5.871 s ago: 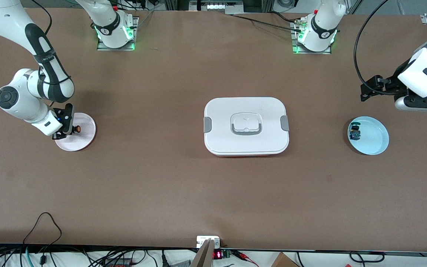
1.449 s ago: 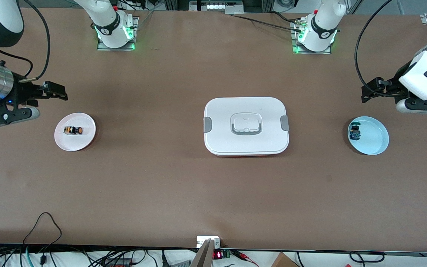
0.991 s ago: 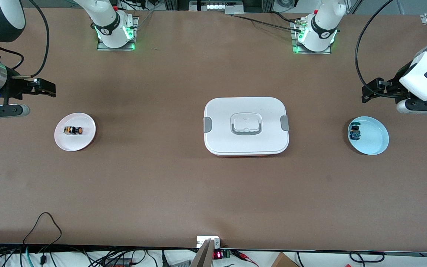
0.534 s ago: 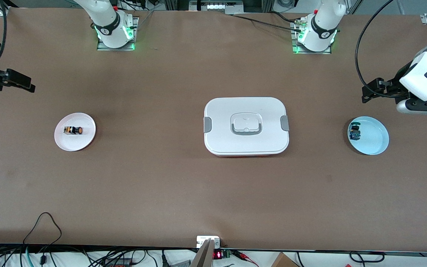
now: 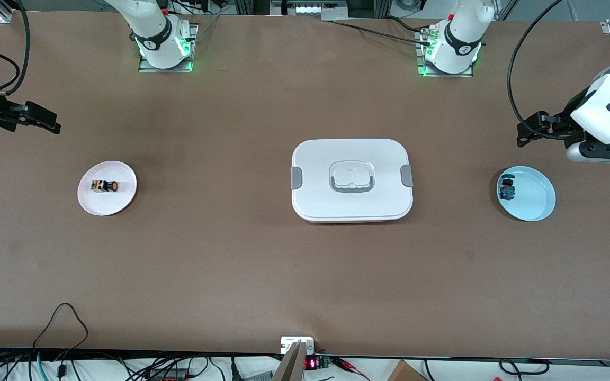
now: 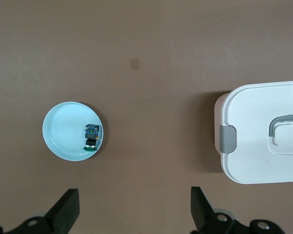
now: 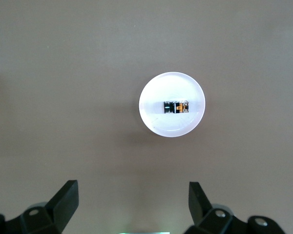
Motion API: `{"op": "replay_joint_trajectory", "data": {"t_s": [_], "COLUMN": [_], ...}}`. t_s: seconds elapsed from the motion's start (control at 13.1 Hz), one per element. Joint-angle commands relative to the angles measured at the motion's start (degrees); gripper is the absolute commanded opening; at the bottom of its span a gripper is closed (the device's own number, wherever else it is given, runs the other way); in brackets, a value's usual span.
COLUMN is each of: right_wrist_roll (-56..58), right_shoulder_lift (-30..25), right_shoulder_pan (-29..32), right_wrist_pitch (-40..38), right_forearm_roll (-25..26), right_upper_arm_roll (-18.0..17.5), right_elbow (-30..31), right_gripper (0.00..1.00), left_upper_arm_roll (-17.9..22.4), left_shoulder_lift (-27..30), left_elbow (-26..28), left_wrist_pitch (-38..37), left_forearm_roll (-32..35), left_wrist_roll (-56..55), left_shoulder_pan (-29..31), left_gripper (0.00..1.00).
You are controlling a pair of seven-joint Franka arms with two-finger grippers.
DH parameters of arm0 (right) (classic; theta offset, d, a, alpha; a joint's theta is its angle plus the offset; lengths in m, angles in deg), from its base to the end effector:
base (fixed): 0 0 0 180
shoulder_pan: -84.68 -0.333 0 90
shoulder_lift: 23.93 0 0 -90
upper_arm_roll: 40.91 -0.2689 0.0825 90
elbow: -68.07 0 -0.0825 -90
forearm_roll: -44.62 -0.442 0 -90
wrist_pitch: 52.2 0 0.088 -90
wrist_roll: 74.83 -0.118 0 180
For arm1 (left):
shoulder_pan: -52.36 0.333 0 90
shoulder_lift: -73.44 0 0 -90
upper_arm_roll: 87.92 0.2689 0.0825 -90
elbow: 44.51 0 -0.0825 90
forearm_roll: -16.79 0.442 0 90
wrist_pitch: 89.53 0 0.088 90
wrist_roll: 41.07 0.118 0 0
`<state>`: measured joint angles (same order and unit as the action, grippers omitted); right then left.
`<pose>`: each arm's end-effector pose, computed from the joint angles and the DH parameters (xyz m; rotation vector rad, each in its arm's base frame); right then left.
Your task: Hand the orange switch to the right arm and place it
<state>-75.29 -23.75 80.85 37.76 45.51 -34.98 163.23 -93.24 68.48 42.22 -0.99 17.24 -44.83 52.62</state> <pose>0.6072 -0.0240 0.5169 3.1229 -0.0687 -0.1471 0.6288 -0.0528 0.5408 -3.1362 0.0354 0.0854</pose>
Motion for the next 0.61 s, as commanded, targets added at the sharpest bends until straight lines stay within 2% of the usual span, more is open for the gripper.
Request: {"op": "replay_joint_trajectory", "data": {"t_s": [0.0, 0.53], "right_wrist_roll": [1.58, 3.28], "right_shoulder_lift": [-1.76, -0.88], "right_shoulder_pan": [0.14, -0.03], "right_wrist_pitch": [0.65, 0.74], "right_forearm_roll": [-0.01, 0.08], "right_upper_arm_roll": [-0.13, -0.48], "right_elbow": [1.17, -2.44], "right_gripper": [1.00, 1.00], "left_upper_arm_roll": [-0.30, -0.30], "left_shoulder_lift": [-0.66, -0.66], "left_elbow": [-1.65, -1.65], "left_wrist_pitch": [-1.26, -1.26], "left_forearm_roll": [1.39, 1.39], "left_wrist_roll": [-0.11, -0.11], "left_shoulder_pan": [0.27, 0.27], "left_gripper": [1.00, 1.00]}}
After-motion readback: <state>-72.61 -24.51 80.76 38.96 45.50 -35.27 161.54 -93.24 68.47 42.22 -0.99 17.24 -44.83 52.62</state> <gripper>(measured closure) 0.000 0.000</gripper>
